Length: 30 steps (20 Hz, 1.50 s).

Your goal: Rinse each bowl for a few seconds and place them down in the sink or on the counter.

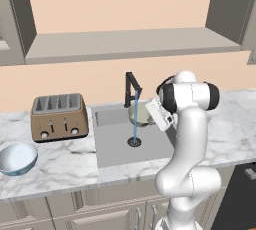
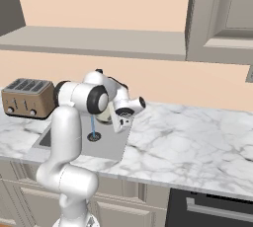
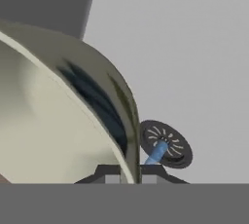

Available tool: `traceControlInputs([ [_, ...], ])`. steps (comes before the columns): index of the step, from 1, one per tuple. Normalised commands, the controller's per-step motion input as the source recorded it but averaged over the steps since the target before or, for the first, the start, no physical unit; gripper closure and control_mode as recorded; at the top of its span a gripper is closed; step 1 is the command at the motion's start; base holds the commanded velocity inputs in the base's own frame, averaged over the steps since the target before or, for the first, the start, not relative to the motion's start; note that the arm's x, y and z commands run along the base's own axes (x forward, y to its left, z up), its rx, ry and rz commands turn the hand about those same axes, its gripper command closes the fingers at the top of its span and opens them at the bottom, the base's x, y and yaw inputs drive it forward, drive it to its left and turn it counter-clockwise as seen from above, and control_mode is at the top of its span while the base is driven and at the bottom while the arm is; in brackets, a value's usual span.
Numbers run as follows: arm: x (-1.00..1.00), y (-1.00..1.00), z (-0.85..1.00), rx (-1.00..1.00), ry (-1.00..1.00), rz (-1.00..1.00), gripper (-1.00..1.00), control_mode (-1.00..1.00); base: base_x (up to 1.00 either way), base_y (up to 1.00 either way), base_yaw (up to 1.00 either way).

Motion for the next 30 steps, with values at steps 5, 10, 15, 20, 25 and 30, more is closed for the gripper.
traceControlInputs([
  [5, -0.42, 0.15, 0.06, 0.06, 0.0, 0.06, 1.0, -1.0, 0.0, 0.0, 0.0],
  [10, -0.4, 0.07, 0.02, 0.03, 0.0, 0.08, 1.0, -1.0, 0.0, 0.0, 0.0],
  [15, -0.38, -0.11, 0.11, 0.04, 0.0, 0.07, 1.0, -1.0, 0.0, 0.0, 0.0],
  [20, -0.47, -0.33, 0.25, 0.03, 0.0, 0.03, 1.0, -1.0, 0.0, 0.0, 0.0],
  [25, -0.37, -0.35, 0.32, 0.0, 0.0, 0.0, 1.0, -1.0, 0.0, 0.0, 0.0],
  [30, -0.3, -0.47, 0.15, 0.0, -0.01, 0.0, 1.0, -1.0, 0.0, 0.0, 0.0],
])
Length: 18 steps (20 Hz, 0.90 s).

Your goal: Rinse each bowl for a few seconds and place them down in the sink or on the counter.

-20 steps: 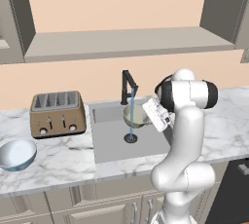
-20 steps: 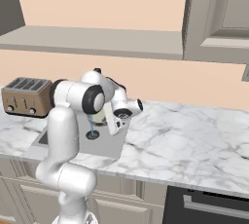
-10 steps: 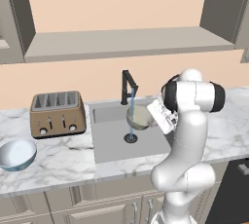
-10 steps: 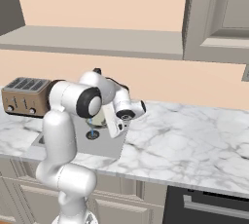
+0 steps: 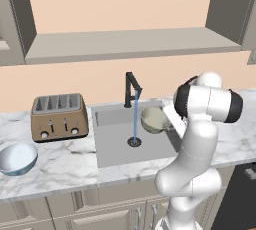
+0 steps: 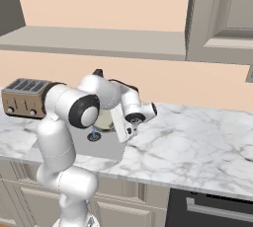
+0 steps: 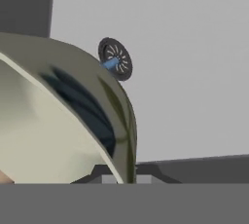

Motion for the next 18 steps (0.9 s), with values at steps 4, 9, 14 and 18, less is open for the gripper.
traceControlInputs([
  [4, -0.21, -0.43, 0.16, -0.02, 0.0, 0.0, 1.0, -1.0, 0.0, 0.0, 0.0],
  [9, -0.09, -0.42, 0.28, -0.05, 0.0, -0.01, 1.0, -1.0, 0.0, 0.0, 0.0],
  [14, -0.07, -0.39, 0.39, -0.1, 0.0, -0.05, 1.0, -1.0, 0.0, 0.0, 0.0],
  [18, -0.08, -0.42, 0.23, -0.11, 0.0, -0.07, 1.0, -1.0, 0.0, 0.0, 0.0],
])
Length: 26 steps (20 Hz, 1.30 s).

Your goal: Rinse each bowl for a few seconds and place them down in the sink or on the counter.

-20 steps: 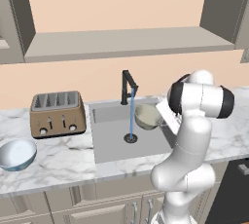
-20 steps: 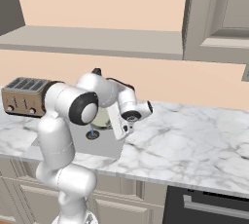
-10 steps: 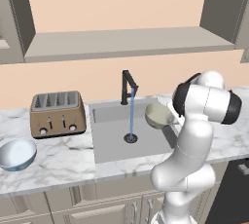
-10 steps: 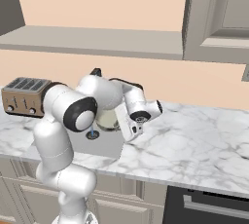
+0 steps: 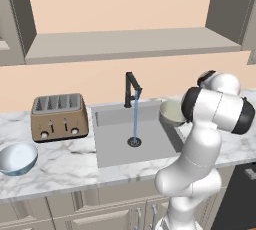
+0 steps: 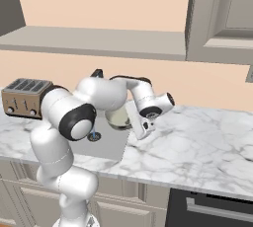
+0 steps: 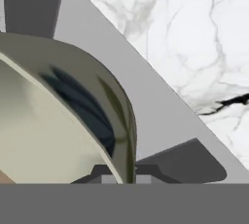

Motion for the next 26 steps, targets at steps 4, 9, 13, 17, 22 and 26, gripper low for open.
traceControlInputs([
  [4, -0.16, -0.37, 0.02, -0.15, -0.03, -0.04, 1.0, -1.0, 0.0, 0.0, 0.0],
  [9, -0.01, -0.33, 0.0, -0.08, -0.01, -0.03, 1.0, -1.0, 0.0, 0.0, 0.0],
  [13, 0.0, -0.37, 0.0, -0.01, 0.0, -0.02, 1.0, -1.0, 0.0, 0.0, 0.0],
  [17, 0.0, -0.4, -0.09, 0.01, 0.0, -0.02, 1.0, -1.0, 0.0, 0.0, 0.0],
  [22, 0.01, -0.42, -0.06, 0.01, 0.01, -0.03, 1.0, -1.0, 0.0, 0.0, 0.0],
  [26, 0.04, -0.36, -0.07, 0.0, 0.0, -0.03, 1.0, -1.0, 0.0, 0.0, 0.0],
])
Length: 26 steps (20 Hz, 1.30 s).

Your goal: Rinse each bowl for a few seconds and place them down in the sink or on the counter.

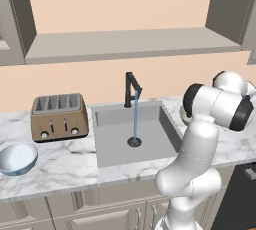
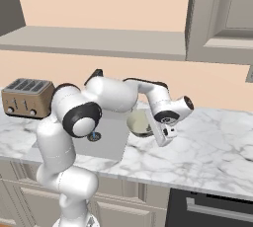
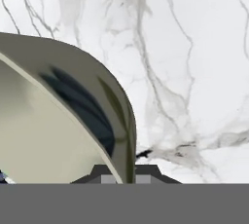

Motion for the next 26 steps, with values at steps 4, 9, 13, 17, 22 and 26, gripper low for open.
traceControlInputs([
  [4, 0.12, -0.22, -0.03, 0.02, 0.01, -0.05, 1.0, -1.0, 0.0, 0.0, 0.0],
  [9, 0.2, 0.04, -0.26, 0.07, 0.01, -0.02, 1.0, -1.0, 0.0, 0.0, 0.0],
  [13, 0.22, 0.01, -0.3, 0.08, 0.03, -0.01, 1.0, -1.0, 0.0, 0.0, 0.0],
  [17, 0.24, 0.0, -0.27, 0.06, 0.03, -0.01, 1.0, -1.0, 0.0, 0.0, 0.0],
  [22, 0.27, 0.0, -0.24, 0.04, 0.04, 0.0, 1.0, -1.0, 0.0, 0.0, 0.0],
  [26, 0.23, 0.05, -0.05, 0.01, 0.02, 0.0, -1.0, -1.0, 0.0, 0.0, 0.0],
])
